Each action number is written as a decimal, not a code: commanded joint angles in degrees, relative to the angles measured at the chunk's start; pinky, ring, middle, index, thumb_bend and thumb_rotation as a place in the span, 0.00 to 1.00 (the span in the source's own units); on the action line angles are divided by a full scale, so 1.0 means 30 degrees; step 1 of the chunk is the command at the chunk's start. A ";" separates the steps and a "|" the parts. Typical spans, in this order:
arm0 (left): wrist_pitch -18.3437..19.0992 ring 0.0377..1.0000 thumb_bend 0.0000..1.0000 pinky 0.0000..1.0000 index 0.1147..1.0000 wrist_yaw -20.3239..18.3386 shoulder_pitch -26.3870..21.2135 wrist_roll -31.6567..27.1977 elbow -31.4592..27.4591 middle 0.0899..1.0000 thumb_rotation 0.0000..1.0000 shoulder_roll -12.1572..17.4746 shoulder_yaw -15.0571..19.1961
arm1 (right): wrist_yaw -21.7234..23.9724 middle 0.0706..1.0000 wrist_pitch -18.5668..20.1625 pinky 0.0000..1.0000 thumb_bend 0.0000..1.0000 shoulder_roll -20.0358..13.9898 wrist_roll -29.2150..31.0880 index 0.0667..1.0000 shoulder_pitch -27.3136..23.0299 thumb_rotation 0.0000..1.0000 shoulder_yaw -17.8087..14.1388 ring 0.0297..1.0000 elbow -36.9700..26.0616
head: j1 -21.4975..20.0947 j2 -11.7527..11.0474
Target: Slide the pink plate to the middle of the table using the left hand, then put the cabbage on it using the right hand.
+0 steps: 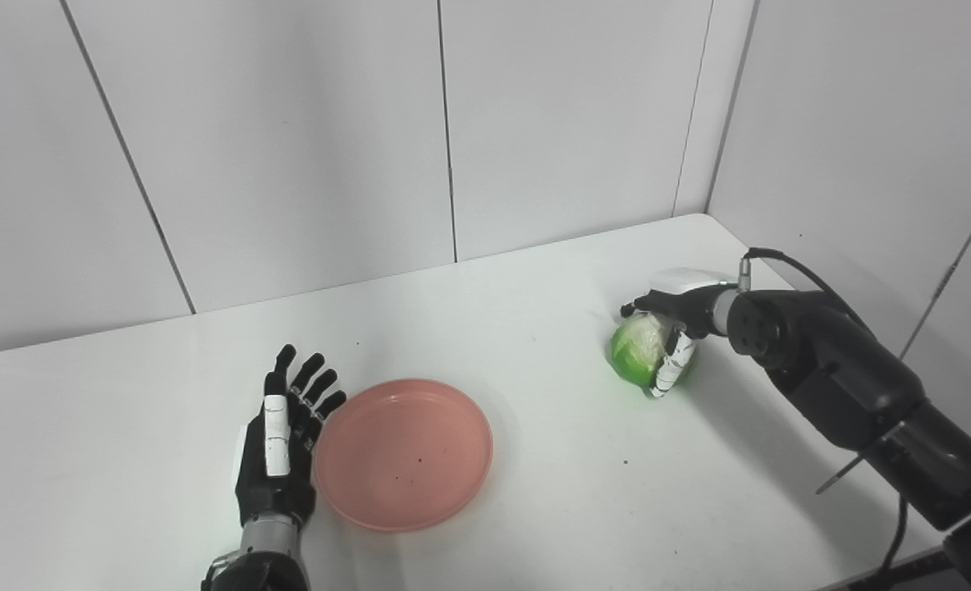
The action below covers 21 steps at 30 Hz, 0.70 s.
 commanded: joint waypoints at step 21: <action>0.1230 0.85 0.95 0.83 0.94 0.0219 0.0609 -0.0459 0.0698 0.87 0.86 -0.0150 -0.0141 | -0.0793 0.42 -0.2617 0.26 0.51 -0.0958 0.1753 0.51 -0.0597 0.00 -0.0326 0.36 0.0100 | 0.0165 0.0047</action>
